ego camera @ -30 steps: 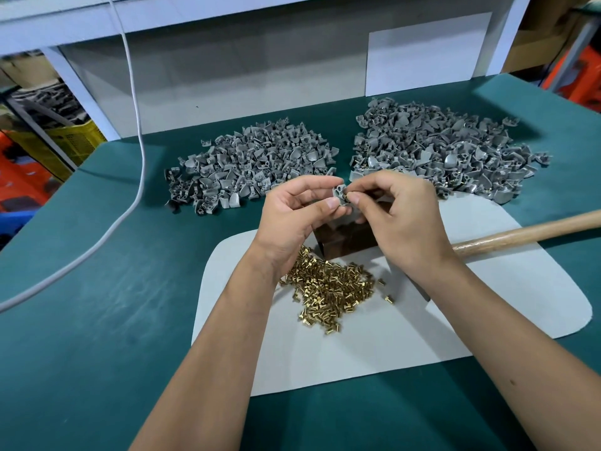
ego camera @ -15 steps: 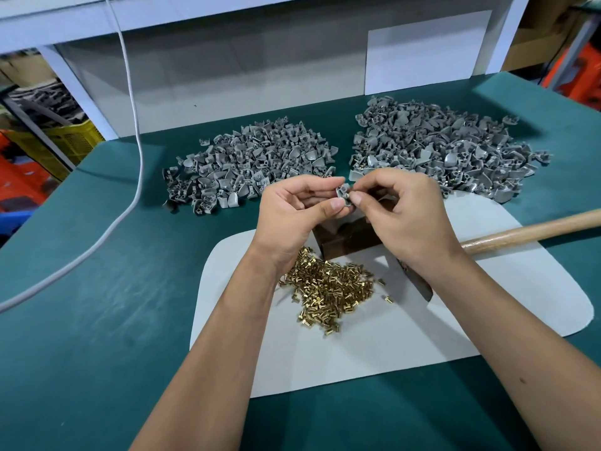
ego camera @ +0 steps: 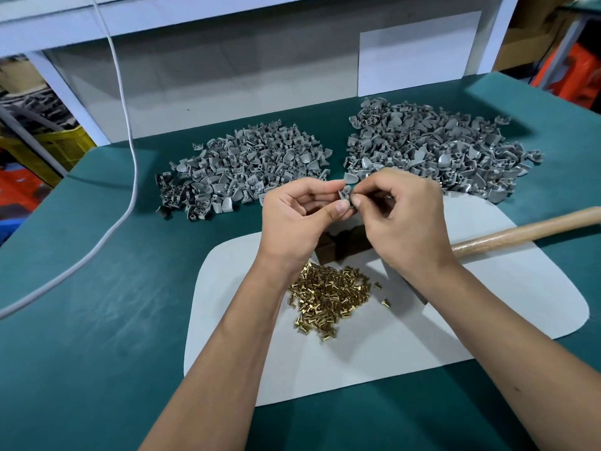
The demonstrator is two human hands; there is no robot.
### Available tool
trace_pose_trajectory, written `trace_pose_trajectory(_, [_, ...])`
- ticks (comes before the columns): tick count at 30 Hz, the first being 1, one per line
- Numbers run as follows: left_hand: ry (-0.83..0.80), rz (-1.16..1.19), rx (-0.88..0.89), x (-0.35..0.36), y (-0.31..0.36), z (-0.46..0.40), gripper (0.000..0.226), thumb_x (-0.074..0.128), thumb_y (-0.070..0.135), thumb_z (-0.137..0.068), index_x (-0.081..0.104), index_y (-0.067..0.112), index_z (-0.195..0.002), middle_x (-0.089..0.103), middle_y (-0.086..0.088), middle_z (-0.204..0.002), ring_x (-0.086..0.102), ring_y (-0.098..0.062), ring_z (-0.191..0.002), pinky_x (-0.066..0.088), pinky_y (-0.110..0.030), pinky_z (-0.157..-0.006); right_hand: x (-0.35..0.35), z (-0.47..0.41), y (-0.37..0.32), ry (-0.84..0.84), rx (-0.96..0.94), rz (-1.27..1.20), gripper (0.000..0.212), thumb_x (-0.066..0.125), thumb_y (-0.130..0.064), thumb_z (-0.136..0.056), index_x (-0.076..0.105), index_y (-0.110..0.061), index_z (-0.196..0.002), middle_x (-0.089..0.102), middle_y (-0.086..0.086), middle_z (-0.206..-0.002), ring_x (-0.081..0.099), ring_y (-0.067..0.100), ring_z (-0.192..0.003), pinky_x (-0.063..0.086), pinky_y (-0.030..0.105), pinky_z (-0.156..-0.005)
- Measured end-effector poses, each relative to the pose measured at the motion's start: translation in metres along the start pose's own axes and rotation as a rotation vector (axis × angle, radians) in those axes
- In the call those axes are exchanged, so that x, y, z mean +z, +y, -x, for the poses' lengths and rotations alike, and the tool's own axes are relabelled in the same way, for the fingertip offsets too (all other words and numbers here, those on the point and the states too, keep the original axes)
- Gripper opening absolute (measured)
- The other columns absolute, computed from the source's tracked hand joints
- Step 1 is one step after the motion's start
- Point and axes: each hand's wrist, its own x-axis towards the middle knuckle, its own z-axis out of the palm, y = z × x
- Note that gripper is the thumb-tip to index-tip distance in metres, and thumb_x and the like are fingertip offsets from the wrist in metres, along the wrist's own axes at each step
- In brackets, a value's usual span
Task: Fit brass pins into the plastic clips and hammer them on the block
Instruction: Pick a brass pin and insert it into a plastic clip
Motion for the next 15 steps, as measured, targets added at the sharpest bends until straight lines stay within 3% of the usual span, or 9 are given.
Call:
trace_pose_trajectory(3, [-0.006, -0.062, 0.013, 0.000, 0.002, 0.000, 0.028, 0.079, -0.013, -0.077, 0.074, 0.007, -0.096, 0.077, -0.010, -0.089, 0.072, -0.021, -0.085, 0.062, -0.038, -0.084, -0.005, -0.005, 0.002, -0.072, -0.007, 0.007, 0.006, 0.075, -0.005, -0.085, 0.078, -0.010, -0.087, 0.071, -0.003, -0.083, 0.064, 0.010, -0.078, 0.050, 0.017, -0.074])
trace_pose_trajectory(7, [-0.008, -0.275, 0.091, 0.007, -0.001, 0.002, 0.019, 0.078, -0.006, -0.080, 0.070, 0.004, -0.093, 0.077, -0.010, -0.091, 0.073, -0.013, -0.081, 0.060, -0.028, -0.078, -0.025, -0.018, 0.006, -0.294, -0.039, 0.057, 0.007, 0.077, -0.011, -0.087, 0.080, -0.015, -0.092, 0.072, -0.006, -0.086, 0.065, 0.008, -0.083, 0.052, 0.022, -0.081])
trace_pose_trajectory(11, [-0.030, -0.467, 0.089, 0.009, -0.007, 0.005, 0.017, 0.079, -0.001, -0.081, 0.073, 0.011, -0.091, 0.077, 0.000, -0.097, 0.074, -0.013, -0.095, 0.060, -0.036, -0.092, -0.060, -0.034, 0.020, -0.425, -0.009, 0.131, 0.004, 0.078, -0.024, -0.087, 0.078, -0.026, -0.084, 0.072, -0.017, -0.079, 0.065, -0.003, -0.078, 0.045, 0.005, -0.070])
trace_pose_trajectory(15, [0.007, -0.693, 0.132, 0.003, -0.004, 0.003, 0.019, 0.082, 0.011, -0.079, 0.071, 0.026, -0.081, 0.075, 0.013, -0.098, 0.066, -0.007, -0.106, 0.053, -0.031, -0.098, -0.095, -0.037, 0.041, -0.830, 0.139, 0.350, 0.018, 0.090, -0.035, -0.072, 0.075, -0.031, -0.082, 0.073, -0.014, -0.077, 0.066, -0.002, -0.073, 0.049, 0.011, -0.064])
